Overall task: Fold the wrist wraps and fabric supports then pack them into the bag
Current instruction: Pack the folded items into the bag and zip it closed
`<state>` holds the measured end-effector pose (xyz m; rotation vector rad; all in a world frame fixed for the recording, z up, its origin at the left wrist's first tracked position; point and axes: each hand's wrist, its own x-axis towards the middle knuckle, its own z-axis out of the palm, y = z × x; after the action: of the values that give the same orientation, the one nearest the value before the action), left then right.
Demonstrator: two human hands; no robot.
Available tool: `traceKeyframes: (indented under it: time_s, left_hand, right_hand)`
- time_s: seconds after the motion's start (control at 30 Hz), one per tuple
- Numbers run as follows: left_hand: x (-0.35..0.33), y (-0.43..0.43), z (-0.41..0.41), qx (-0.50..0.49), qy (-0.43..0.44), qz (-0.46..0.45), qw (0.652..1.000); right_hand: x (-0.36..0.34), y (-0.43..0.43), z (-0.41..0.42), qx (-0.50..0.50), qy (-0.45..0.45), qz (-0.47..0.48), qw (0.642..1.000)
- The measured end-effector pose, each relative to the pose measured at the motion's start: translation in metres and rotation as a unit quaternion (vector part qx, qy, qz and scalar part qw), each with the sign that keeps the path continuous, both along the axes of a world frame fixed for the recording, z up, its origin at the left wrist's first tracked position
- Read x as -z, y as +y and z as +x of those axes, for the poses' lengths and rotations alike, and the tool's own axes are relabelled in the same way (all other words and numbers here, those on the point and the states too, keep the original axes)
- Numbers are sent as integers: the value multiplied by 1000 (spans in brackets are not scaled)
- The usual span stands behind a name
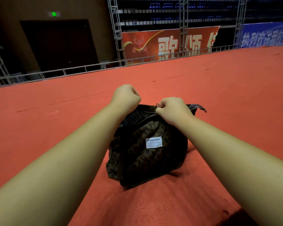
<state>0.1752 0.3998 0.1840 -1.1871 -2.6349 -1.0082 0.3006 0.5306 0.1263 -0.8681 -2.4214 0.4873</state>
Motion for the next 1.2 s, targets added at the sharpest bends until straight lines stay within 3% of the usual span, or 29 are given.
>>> traceKeyframes:
  time_s: [0.07, 0.13, 0.57, 0.67, 0.83, 1.03, 1.2]
  left_hand:
    - [8, -13, -6, 1, 45, -100, 994]
    - [22, -21, -8, 46, 30, -173, 983]
    - [44, -23, -5, 156, 31, -270, 950]
    - [37, -29, 1, 184, 0, -262, 947]
    - [30, -32, 0, 174, -119, -161, 964]
    - [33, -20, 2, 140, -11, -160, 977]
    - [22, -10, 10, 98, 14, -164, 981]
  right_hand:
    - [-2, -1, 1, 14, 19, -11, 1000]
    - [-6, -2, 1, 20, 36, -21, 999]
    - [-16, -30, -22, -1, 0, -67, 998]
    - [-18, -26, -21, 21, 17, -85, 996]
    - [-17, -19, -13, 51, 84, -140, 985]
    - [-12, -16, -3, 54, 139, -147, 978]
    - [-9, -12, 5, 32, 153, -189, 970]
